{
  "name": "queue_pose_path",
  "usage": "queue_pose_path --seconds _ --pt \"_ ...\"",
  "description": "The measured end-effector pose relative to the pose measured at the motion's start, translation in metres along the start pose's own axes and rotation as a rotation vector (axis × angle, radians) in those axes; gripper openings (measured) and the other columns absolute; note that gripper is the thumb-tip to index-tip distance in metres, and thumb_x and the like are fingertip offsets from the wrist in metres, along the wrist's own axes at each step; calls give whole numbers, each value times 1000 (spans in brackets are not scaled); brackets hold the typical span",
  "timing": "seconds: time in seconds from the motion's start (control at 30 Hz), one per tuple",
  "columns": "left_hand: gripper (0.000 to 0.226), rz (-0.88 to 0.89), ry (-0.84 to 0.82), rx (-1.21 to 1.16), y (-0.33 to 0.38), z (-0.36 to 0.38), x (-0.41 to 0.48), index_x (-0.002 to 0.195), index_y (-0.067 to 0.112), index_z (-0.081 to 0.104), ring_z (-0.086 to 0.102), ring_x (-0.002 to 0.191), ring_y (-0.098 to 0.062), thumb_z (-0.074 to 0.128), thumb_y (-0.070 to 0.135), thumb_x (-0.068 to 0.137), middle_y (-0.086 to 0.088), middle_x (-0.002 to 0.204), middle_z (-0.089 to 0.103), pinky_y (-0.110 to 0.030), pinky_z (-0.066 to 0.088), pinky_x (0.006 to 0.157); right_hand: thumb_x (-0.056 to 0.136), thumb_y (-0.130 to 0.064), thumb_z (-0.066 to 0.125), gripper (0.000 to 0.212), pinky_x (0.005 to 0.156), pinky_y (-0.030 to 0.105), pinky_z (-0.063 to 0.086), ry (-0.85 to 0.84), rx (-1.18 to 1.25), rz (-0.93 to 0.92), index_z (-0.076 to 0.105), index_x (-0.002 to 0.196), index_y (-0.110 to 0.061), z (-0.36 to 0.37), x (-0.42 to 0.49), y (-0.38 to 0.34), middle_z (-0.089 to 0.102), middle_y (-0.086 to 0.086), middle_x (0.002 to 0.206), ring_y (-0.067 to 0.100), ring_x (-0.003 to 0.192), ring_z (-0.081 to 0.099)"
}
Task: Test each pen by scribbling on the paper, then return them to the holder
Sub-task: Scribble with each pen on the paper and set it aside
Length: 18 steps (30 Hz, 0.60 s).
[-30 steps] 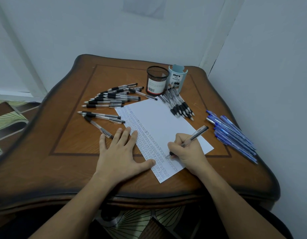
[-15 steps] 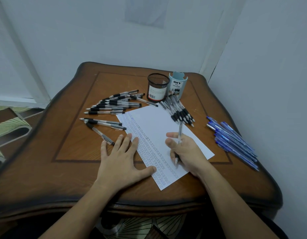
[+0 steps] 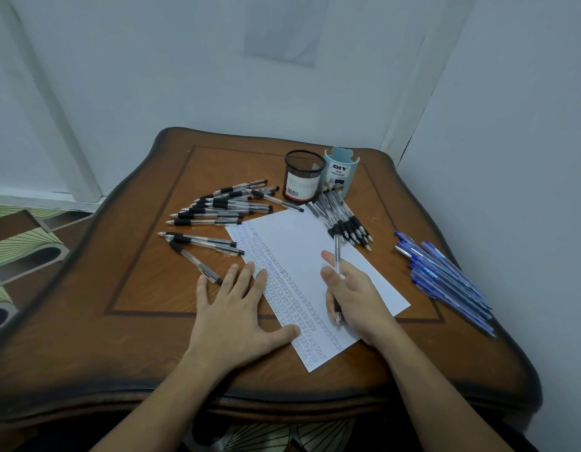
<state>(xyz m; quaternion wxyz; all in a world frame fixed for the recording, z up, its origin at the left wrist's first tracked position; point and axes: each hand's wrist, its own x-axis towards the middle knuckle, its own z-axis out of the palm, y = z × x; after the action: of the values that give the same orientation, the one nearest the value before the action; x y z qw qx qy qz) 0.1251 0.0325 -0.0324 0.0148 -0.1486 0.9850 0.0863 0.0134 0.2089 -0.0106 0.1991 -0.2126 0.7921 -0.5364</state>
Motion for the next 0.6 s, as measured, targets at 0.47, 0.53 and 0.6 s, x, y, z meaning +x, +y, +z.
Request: queue_pose_path --seconds 0.47,0.53,0.6 --pt "109 16 -13 -31 -1 -4 -1 156 35 -6 -18 149 -15 15 98 69 9 163 -15 -59 -18 114 100 -31 58 21 60 27 33 169 -306 -109 70 92 -16 -47 57 -16 44 -15 59 1 55 38" --pt "109 16 -24 -29 -2 -4 -1 155 36 -8 -19 149 -15 14 98 68 10 162 -17 -59 -18 113 100 -26 59 11 62 23 37 279 -308 -107 70 102 -27 -60 72 -25 60 -11 75 3 65 49" --pt "109 16 -33 -24 -2 -5 0 155 36 -10 -20 148 -14 14 98 69 10 162 -19 -59 -19 113 100 -26 58 16 60 22 38 378 -341 -62 65 115 -27 -74 87 -31 65 -7 90 6 76 56"
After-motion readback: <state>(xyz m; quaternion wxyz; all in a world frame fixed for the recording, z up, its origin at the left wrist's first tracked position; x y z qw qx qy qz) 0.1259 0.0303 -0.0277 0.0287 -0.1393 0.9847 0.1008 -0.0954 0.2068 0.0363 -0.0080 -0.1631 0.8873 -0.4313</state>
